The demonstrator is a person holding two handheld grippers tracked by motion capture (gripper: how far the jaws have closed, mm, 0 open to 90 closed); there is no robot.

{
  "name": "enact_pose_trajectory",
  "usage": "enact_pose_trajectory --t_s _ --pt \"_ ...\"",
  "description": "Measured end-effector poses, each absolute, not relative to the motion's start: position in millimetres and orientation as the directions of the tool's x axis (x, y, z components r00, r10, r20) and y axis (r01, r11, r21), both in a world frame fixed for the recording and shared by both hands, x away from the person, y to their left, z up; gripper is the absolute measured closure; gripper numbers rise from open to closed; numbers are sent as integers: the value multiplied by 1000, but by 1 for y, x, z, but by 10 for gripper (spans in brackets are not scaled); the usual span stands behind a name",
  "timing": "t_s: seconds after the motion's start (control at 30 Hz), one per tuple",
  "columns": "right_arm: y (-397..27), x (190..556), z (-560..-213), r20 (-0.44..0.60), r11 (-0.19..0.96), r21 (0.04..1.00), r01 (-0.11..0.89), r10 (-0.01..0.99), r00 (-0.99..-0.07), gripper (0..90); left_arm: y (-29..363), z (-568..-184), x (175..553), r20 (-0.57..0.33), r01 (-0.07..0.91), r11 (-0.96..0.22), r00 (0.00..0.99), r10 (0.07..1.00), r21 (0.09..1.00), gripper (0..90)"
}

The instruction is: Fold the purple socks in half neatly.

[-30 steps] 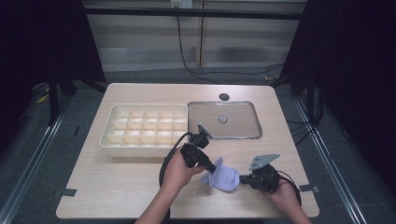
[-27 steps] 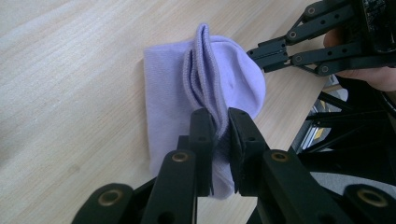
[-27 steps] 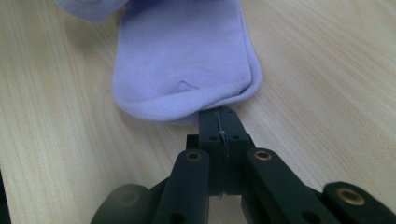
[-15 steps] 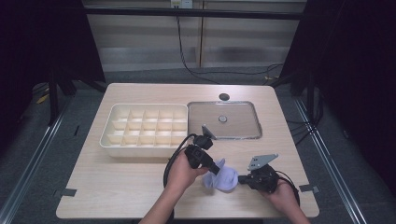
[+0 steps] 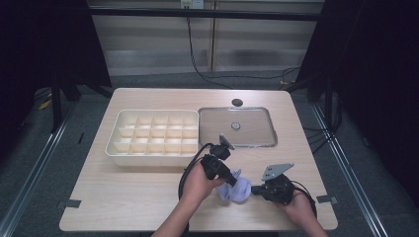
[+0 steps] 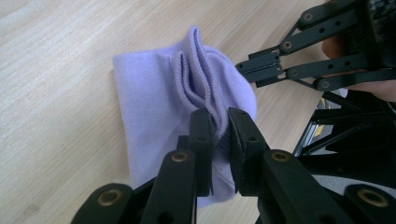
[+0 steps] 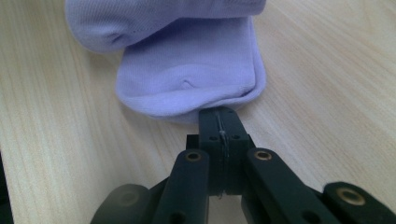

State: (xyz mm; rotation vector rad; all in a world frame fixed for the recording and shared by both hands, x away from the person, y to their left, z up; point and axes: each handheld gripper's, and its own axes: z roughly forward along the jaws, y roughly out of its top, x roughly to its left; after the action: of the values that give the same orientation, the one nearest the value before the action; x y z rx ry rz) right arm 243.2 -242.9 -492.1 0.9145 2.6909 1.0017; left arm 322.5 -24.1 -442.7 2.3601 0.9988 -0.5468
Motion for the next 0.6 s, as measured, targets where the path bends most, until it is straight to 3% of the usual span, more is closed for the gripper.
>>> enact_pose_trajectory --t_s 0.6 --pt "-237 243 -493 84 596 637 489 577 -812 894 -32 -444 321 -524 715 -628 678 515 308 802"
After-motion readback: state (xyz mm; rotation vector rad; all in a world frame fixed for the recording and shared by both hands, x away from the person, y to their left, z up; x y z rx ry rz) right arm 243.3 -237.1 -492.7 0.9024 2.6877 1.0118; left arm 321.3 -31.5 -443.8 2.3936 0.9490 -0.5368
